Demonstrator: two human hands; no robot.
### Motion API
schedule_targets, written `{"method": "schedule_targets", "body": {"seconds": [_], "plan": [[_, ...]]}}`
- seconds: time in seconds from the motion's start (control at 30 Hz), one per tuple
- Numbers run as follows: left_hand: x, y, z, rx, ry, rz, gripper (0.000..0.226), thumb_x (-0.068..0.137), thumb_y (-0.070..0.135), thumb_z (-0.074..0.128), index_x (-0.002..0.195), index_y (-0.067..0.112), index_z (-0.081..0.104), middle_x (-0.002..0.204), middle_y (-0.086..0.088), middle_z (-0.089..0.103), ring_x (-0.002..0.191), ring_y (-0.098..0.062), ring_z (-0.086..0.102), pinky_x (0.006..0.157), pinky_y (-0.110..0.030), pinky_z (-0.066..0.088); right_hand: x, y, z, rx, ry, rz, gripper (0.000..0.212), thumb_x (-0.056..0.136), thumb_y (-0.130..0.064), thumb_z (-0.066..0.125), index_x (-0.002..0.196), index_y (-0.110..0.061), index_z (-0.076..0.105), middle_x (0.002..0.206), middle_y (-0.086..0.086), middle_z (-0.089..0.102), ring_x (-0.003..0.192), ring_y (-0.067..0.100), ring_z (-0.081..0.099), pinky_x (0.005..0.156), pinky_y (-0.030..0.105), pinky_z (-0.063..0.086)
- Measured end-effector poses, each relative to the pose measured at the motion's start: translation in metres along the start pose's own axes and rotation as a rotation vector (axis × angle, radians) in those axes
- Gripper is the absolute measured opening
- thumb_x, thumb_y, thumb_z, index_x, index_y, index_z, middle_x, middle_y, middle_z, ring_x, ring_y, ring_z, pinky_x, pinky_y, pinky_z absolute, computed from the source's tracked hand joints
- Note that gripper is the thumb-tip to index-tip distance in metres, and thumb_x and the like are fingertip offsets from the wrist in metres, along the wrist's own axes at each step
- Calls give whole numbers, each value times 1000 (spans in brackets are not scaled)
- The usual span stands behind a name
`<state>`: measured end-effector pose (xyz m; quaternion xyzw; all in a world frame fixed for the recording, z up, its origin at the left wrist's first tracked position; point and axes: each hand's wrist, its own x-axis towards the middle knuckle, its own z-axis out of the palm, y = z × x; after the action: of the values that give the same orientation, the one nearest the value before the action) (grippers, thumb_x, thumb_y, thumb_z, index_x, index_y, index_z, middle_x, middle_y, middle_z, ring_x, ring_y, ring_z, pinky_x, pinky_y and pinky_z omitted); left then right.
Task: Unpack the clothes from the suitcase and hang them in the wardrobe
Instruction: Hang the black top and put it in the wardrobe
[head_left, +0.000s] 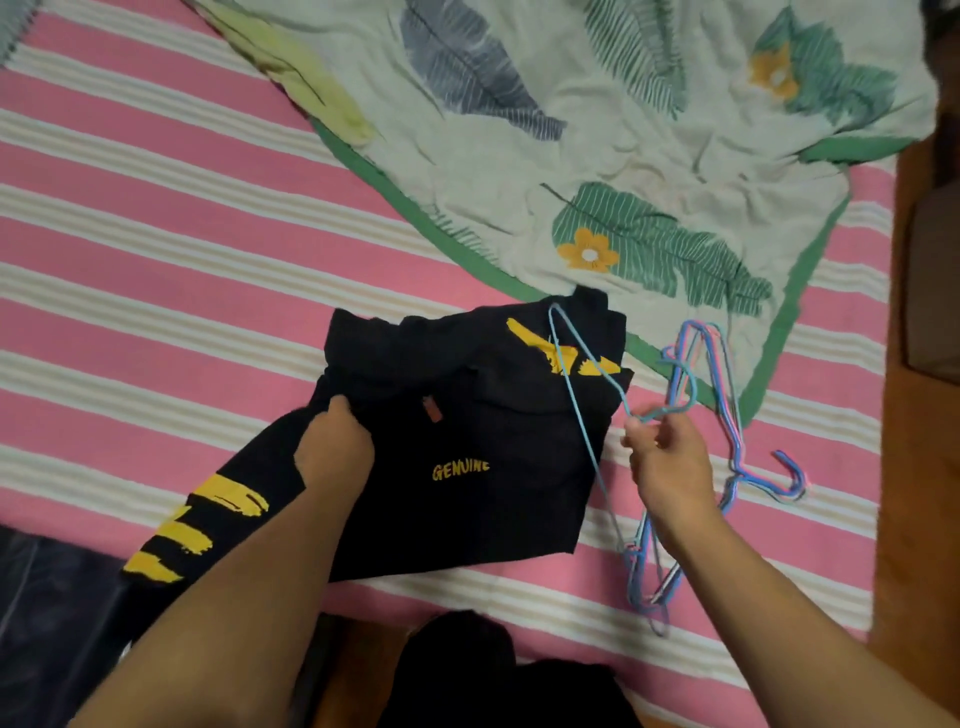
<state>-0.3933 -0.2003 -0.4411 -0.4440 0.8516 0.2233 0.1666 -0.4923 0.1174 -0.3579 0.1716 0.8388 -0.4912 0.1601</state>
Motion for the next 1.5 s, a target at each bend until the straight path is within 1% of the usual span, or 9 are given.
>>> {"method": "schedule_targets", "body": {"seconds": [0.2, 0.37, 0.57, 0.97, 1.07, 1.17, 1.27, 1.4, 1.5], "plan": [[-75, 5, -59, -842, 69, -268, 4, 96, 13, 61, 94, 10, 64, 85, -7, 62, 93, -36, 62, 74, -37, 46, -53, -62, -44, -158, 54, -231, 14, 100, -13, 55, 88, -10, 60, 77, 9, 65, 69, 17, 59, 66, 29, 40], [-137, -1, -85, -954, 113, -387, 13, 93, 33, 61, 92, 34, 74, 110, -2, 69, 103, -32, 63, 96, -50, 53, -91, -119, -79, -193, -43, -459, 16, 99, -14, 55, 86, -19, 63, 85, -6, 69, 83, 14, 63, 78, 35, 46], [-193, 16, -105, -1138, 130, -361, 23, 96, 15, 55, 88, 26, 74, 110, -10, 72, 102, -34, 66, 97, -47, 55, -130, -146, -119, -368, -163, -753, 13, 96, -16, 57, 83, -21, 59, 75, -6, 57, 76, 26, 55, 75, 45, 46], [-325, 57, -159, -356, 416, 197, 30, 103, 20, 48, 121, 26, 70, 103, -10, 75, 96, -35, 68, 77, -37, 52, -190, -156, -138, -540, -265, -1256, 11, 93, -22, 59, 83, -23, 54, 76, -2, 59, 78, 28, 57, 67, 36, 32], [-357, 78, -189, -354, 507, 328, 28, 102, 20, 50, 118, 23, 72, 105, -7, 76, 100, -34, 67, 82, -38, 52, -199, -173, -140, -325, -140, -1228, 9, 90, -17, 60, 82, -18, 57, 73, 0, 59, 74, 23, 52, 66, 37, 32], [-377, 104, -238, -303, 588, 375, 22, 101, 23, 51, 97, 19, 73, 90, -9, 75, 92, -38, 67, 73, -41, 50, -207, -194, -144, -372, -302, -1302, 13, 92, -17, 61, 81, -19, 54, 73, 2, 60, 73, 27, 55, 67, 40, 42], [-398, 133, -290, -316, 548, 486, 27, 101, 30, 50, 85, 19, 69, 68, -2, 68, 71, -31, 68, 66, -40, 53, -209, -227, -158, -218, -234, -1283, 15, 91, -19, 60, 77, -15, 55, 72, 3, 62, 71, 27, 56, 64, 40, 40], [-429, 165, -349, -255, 619, 739, 25, 100, 32, 54, 83, 26, 71, 73, 6, 69, 75, -17, 64, 70, -43, 53, -223, -286, -181, -71, -360, -1243, 6, 94, -17, 62, 93, -13, 67, 81, 1, 69, 78, 16, 64, 76, 38, 50], [-445, 168, -393, 26, 934, 907, 18, 98, 38, 58, 100, 34, 75, 88, 7, 61, 91, -20, 56, 72, -40, 47, -240, -322, -205, 192, -395, -1170, 9, 94, -8, 64, 93, -13, 71, 79, -4, 71, 74, 4, 65, 74, 26, 51]]}}
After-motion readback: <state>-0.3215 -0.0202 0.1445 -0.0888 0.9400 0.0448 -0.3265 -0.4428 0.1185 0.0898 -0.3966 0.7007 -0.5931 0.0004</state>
